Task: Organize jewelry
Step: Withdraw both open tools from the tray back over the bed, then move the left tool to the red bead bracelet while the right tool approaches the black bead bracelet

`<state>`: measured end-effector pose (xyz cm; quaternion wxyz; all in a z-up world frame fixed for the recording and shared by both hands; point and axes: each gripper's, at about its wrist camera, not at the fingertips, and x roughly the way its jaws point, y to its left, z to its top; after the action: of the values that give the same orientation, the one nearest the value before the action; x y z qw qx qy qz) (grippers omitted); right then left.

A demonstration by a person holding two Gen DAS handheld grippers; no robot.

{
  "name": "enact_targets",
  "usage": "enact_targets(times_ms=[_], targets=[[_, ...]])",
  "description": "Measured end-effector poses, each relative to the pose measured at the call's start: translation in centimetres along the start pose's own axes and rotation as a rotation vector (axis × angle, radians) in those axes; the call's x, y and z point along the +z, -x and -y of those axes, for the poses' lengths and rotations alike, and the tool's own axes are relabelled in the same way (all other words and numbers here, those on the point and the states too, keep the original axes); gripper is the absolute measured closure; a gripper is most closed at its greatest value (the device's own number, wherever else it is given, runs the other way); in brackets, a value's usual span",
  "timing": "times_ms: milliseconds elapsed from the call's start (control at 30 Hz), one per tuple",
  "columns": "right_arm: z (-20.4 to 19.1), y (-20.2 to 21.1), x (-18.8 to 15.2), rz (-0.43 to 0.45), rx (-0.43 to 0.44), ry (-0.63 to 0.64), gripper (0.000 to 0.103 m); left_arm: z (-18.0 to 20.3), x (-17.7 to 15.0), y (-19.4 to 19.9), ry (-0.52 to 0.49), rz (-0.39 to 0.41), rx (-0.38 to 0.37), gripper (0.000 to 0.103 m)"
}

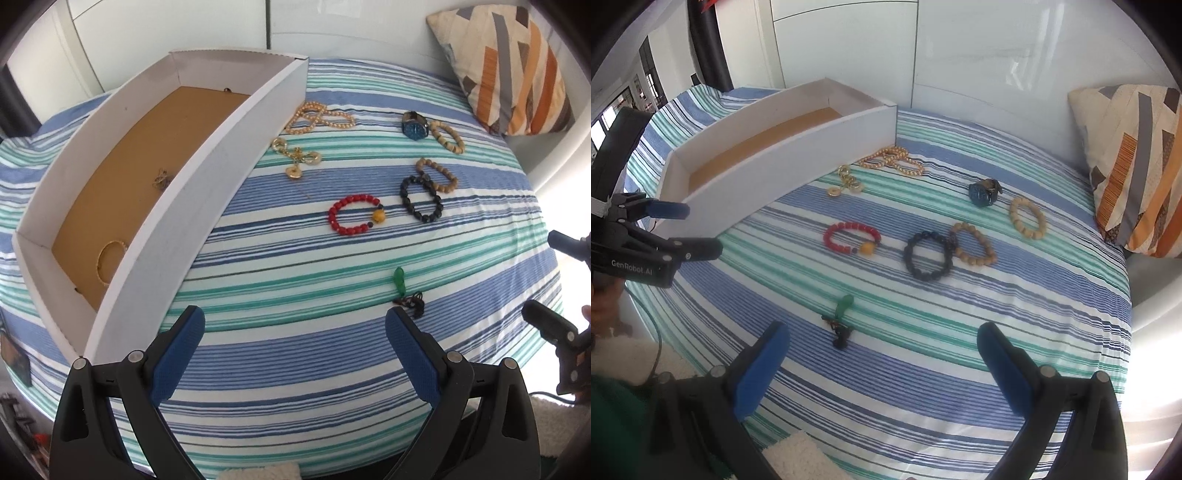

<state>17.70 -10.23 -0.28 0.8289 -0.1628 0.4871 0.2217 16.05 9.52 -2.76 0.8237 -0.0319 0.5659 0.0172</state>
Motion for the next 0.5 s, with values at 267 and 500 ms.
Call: enact_targets(times_ms=[267,500], targets=[[0.88,-0.24,0.82,-0.036,0.019,-0.072,0.0,0.32,0.11,-0.62,-0.014,-0.028,0.002,0.004],[0.95,-0.31,0.83,-0.066,-0.023,-0.065,0.0,0.28,0.33,-0.94,-0.014,-0.037,0.002,0.004]])
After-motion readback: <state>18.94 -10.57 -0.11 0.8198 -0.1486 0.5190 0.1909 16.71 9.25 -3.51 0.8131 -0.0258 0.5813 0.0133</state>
